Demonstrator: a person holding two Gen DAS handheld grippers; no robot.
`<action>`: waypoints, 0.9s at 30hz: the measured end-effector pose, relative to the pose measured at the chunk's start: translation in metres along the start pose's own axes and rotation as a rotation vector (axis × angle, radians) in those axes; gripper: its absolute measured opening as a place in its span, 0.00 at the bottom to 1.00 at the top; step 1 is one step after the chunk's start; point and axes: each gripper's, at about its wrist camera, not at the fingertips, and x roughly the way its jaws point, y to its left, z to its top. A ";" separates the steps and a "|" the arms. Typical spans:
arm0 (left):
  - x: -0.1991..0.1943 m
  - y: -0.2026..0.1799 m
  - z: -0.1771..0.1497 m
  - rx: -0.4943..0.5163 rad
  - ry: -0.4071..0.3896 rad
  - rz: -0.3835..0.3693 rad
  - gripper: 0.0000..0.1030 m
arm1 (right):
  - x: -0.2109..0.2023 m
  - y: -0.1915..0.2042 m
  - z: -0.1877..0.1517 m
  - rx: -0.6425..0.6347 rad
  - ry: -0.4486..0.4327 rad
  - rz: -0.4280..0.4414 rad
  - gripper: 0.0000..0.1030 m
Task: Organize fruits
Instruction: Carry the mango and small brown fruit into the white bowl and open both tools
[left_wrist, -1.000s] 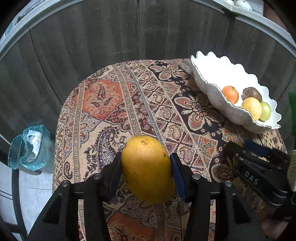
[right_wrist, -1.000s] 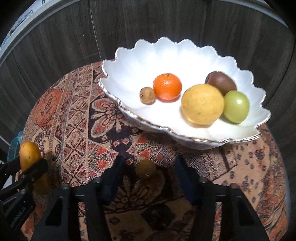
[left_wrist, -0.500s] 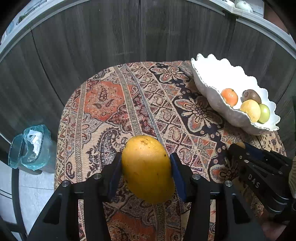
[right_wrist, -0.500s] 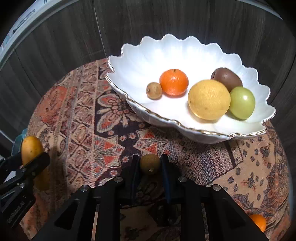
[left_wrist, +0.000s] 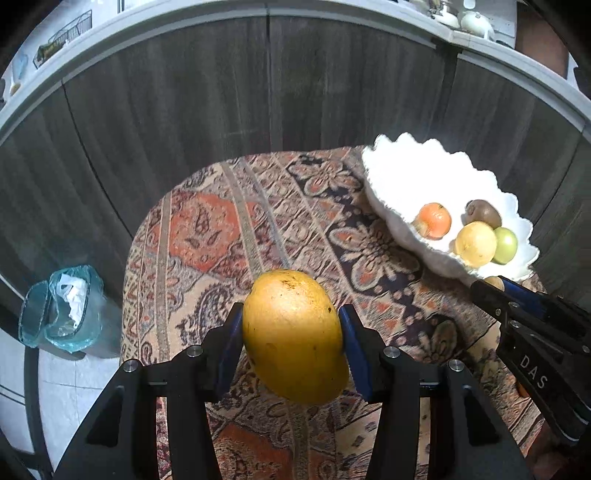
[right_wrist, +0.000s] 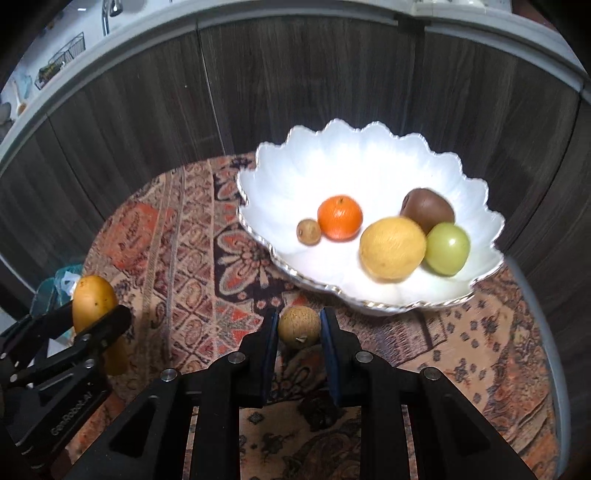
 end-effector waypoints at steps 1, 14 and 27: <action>-0.002 -0.002 0.002 0.004 -0.005 -0.002 0.49 | -0.005 -0.002 0.003 0.002 -0.012 -0.002 0.23; -0.018 -0.044 0.058 0.051 -0.090 -0.058 0.49 | -0.032 -0.036 0.047 0.040 -0.110 -0.046 0.23; -0.002 -0.083 0.109 0.128 -0.131 -0.089 0.49 | -0.031 -0.069 0.093 0.059 -0.171 -0.083 0.23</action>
